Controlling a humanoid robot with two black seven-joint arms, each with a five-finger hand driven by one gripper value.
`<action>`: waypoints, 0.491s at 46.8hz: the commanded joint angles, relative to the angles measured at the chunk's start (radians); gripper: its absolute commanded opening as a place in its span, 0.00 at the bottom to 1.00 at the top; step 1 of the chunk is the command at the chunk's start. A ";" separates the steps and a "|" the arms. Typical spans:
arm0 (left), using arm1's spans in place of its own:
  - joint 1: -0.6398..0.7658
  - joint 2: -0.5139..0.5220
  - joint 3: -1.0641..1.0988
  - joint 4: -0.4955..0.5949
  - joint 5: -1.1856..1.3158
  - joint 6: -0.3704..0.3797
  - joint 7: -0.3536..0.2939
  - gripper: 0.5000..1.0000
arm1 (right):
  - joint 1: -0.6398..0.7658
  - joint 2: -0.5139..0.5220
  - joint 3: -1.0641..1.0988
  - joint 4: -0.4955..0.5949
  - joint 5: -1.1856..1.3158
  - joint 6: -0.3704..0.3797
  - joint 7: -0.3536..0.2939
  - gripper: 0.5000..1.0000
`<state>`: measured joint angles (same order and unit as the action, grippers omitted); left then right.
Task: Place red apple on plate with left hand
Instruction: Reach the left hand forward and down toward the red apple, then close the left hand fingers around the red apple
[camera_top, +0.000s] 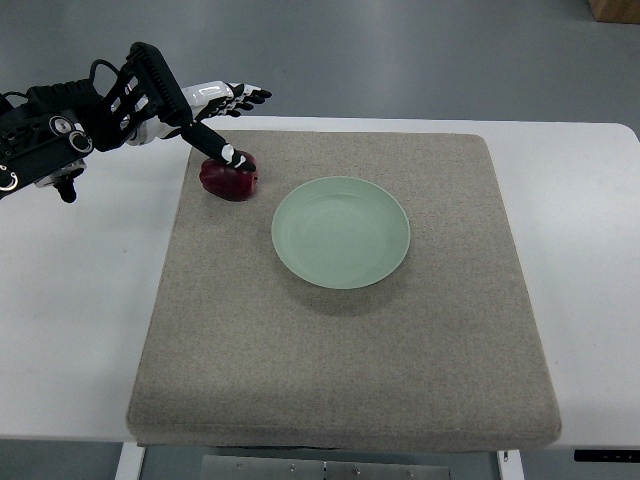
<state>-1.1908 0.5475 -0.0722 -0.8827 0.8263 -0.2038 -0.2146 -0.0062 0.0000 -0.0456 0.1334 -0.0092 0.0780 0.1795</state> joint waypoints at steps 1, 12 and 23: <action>-0.010 0.005 0.025 -0.001 0.034 -0.008 -0.002 0.98 | 0.000 0.000 0.001 0.000 0.000 0.000 0.000 0.93; -0.053 0.008 0.068 -0.001 0.151 -0.028 -0.002 0.97 | 0.000 0.000 0.000 0.000 0.000 0.000 0.000 0.93; -0.062 0.011 0.068 0.001 0.338 -0.026 -0.006 0.97 | 0.000 0.000 0.000 0.000 0.000 0.000 0.000 0.93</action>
<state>-1.2499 0.5601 -0.0031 -0.8835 1.1228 -0.2317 -0.2203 -0.0061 0.0000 -0.0455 0.1335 -0.0092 0.0781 0.1795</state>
